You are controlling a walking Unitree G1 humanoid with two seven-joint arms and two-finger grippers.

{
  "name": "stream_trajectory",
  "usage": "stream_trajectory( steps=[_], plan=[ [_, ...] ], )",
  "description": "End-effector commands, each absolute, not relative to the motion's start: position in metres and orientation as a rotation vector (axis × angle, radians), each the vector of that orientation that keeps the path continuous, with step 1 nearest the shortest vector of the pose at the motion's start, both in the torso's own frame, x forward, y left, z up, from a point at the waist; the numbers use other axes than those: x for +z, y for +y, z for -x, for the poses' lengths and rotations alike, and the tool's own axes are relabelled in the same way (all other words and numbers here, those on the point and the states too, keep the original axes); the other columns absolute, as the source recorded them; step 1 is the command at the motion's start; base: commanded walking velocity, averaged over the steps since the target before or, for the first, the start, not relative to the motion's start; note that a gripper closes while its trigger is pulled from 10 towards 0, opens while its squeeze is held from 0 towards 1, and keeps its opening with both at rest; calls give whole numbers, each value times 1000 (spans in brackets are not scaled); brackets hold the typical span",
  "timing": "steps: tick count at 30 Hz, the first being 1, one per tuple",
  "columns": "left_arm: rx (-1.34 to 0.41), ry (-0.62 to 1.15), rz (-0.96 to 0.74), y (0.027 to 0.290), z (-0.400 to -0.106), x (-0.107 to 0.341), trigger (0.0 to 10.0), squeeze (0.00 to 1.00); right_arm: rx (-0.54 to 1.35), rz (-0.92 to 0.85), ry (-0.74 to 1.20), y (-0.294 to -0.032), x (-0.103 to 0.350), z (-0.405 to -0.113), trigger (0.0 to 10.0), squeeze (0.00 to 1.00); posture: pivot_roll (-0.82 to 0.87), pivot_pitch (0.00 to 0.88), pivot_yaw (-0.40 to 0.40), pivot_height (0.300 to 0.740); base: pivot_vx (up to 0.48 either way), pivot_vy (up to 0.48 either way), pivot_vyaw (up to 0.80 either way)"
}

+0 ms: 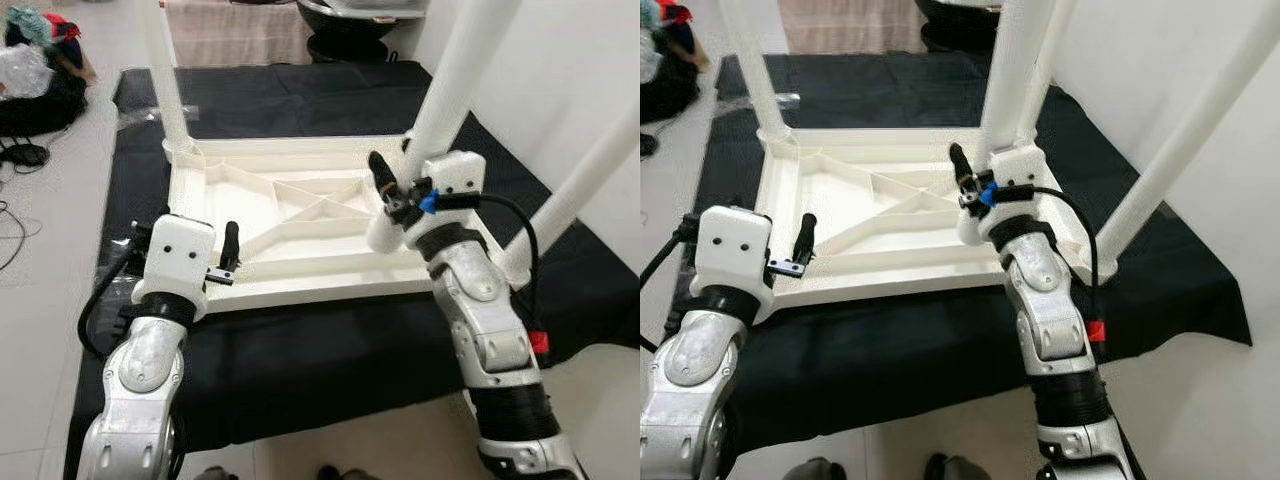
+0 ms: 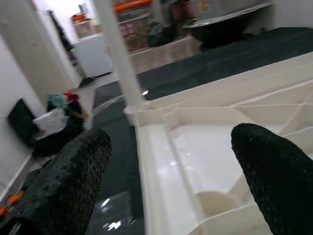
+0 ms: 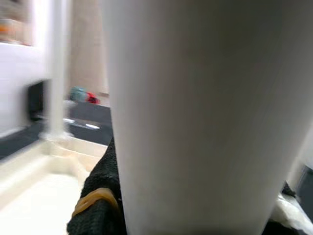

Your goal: Building children table

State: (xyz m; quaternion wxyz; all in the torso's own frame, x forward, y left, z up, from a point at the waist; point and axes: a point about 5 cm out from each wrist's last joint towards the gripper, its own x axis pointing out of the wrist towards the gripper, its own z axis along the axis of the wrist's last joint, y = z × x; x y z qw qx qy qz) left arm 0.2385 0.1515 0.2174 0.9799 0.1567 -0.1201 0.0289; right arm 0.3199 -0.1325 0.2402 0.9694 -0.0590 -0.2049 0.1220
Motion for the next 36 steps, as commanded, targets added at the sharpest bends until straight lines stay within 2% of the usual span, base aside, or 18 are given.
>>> stream_trajectory(
  steps=[1, 13, 23, 28, 36],
  plan=[
    [57, -252, -312, 151, -237, 217, 10000, 0, 239, 135, -428, -133, 244, -317, 10000, 0, 63, 55, -79, 740, 0, 0, 800],
    [19, -212, -285, 145, -234, 206, 10000, 0, 215, 145, -376, -135, 234, -311, 10000, 0, 57, 36, -82, 740, 0, 0, 800],
    [-8, -198, -293, 147, -235, 201, 10000, 0, 184, 164, -321, -147, 219, -300, 10000, 0, 47, 45, -78, 740, 0, 0, 0],
    [-25, -196, -305, 146, -221, 193, 10000, 0, 168, 215, -291, -154, 206, -283, 10000, 0, 49, 47, -76, 740, 0, 0, 0],
    [45, -183, -313, 158, -215, 192, 10000, 0, 117, 241, -284, -163, 207, -268, 10000, 0, 45, 33, -71, 740, 0, 0, 0]
  ],
)
